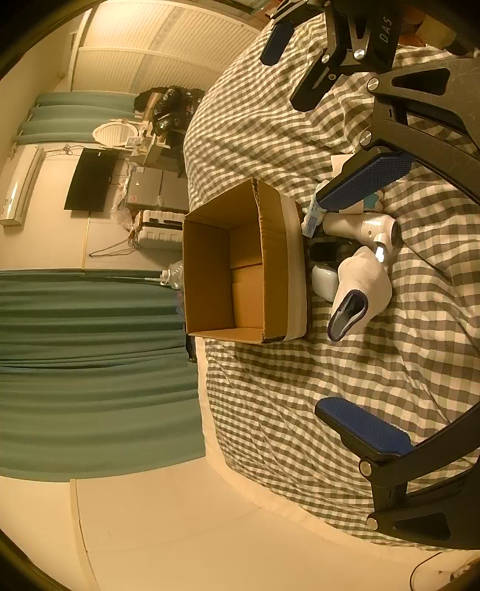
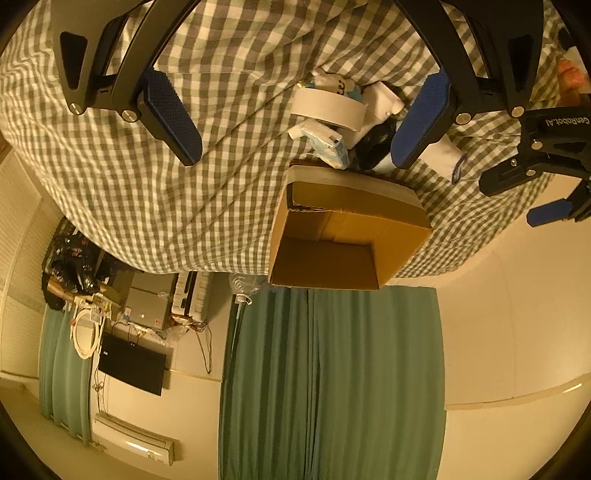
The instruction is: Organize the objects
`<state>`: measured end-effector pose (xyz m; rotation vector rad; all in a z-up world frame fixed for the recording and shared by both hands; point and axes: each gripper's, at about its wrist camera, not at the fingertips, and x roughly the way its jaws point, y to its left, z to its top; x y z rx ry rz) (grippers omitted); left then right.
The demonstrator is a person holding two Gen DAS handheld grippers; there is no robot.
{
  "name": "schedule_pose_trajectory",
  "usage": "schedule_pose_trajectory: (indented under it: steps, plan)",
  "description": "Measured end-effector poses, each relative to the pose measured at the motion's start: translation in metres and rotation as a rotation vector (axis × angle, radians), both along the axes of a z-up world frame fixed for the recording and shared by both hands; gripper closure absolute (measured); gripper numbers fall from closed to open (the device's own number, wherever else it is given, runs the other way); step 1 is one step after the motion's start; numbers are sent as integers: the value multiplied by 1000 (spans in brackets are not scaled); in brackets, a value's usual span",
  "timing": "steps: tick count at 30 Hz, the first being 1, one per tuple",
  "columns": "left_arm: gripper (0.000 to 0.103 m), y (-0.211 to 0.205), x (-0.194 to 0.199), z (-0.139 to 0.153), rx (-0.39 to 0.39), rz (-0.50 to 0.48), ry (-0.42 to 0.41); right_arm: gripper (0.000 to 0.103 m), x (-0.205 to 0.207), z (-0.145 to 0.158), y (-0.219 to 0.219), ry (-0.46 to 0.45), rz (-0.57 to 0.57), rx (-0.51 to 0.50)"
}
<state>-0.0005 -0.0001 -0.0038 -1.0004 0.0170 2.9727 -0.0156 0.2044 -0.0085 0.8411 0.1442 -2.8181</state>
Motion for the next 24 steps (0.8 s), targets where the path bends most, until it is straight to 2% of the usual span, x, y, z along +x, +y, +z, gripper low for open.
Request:
schedule_pose_trajectory:
  steps: [6, 24]
  plan:
    - [0, 1, 0, -1, -2, -3, -1, 0, -2, -2, 0, -4, -30, 29]
    - [0, 4, 4, -1, 9, -35, 23, 0, -2, -5, -3, -30, -13, 44]
